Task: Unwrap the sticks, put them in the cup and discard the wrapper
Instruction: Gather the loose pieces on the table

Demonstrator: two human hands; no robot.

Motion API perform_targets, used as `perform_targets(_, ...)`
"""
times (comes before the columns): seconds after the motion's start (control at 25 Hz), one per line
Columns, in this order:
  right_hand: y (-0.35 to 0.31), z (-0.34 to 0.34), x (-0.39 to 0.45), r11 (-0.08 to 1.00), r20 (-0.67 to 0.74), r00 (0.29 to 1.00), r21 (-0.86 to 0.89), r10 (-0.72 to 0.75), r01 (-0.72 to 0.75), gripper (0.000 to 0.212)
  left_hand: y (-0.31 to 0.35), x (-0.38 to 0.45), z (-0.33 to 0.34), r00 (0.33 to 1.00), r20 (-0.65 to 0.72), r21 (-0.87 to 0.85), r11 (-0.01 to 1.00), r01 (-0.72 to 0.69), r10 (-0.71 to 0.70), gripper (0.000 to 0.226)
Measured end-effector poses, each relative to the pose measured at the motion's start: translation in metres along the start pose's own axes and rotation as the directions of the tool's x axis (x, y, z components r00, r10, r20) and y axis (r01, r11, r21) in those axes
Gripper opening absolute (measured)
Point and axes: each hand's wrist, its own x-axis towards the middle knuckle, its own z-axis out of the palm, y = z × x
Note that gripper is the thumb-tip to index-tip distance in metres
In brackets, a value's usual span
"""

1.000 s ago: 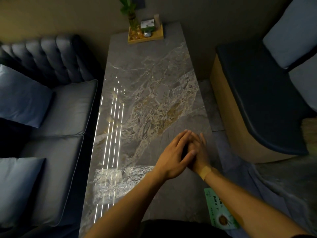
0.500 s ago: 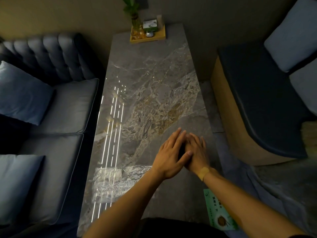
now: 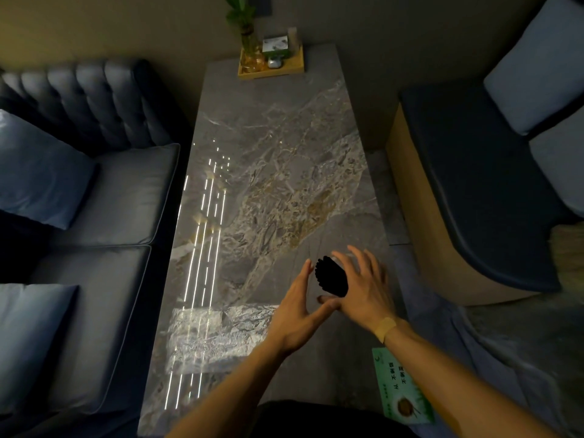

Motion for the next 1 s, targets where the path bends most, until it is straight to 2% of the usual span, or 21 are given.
perform_targets(0.12, 0.006, 0.001, -0.007, 0.998, 0.008, 1.0, 0.052, 0.023, -0.024, 0.108, -0.009, -0.006, 0.0, 0.999, 0.002, 0.013, 0.999, 0.045, -0.045, 0.084)
perform_targets(0.28, 0.02, -0.001, -0.031, 0.982, -0.037, 0.998, 0.183, 0.05, -0.042, 0.117, -0.03, -0.019, -0.006, 0.995, 0.011, 0.11, 0.989, 0.096, -0.098, 0.075)
perform_targets(0.48, 0.051, -0.002, -0.069, 0.952, -0.045, 0.98, 0.251, 0.193, -0.176, 0.112, -0.059, -0.038, -0.028, 0.994, 0.013, 0.138, 0.985, 0.104, -0.107, 0.049)
perform_targets(0.6, 0.067, 0.01, -0.088, 0.959, 0.061, 0.966, 0.124, 0.251, -0.257, 0.079, -0.078, -0.051, -0.048, 0.994, -0.023, 0.124, 0.986, 0.11, -0.107, 0.034)
perform_targets(0.68, 0.066, 0.019, -0.094, 0.967, 0.154, 0.957, 0.034, 0.244, -0.252, 0.059, -0.09, -0.062, -0.063, 0.989, -0.062, 0.088, 0.986, 0.139, -0.133, 0.031)
perform_targets(0.76, 0.057, 0.028, -0.097, 0.977, 0.185, 0.959, -0.044, 0.215, -0.21, 0.049, -0.101, -0.072, -0.08, 0.985, -0.093, 0.085, 0.984, 0.155, -0.147, 0.029)
perform_targets(0.88, 0.028, 0.042, -0.095, 0.979, 0.236, 0.962, -0.183, 0.136, -0.093, 0.05, -0.122, -0.085, -0.111, 0.984, -0.109, 0.128, 0.979, 0.158, -0.144, 0.03)
perform_targets(1.0, -0.003, 0.051, -0.091, 0.971, 0.301, 0.945, -0.234, 0.128, -0.057, 0.067, -0.145, -0.093, -0.144, 0.985, -0.099, 0.32, 0.933, 0.163, -0.138, 0.03)
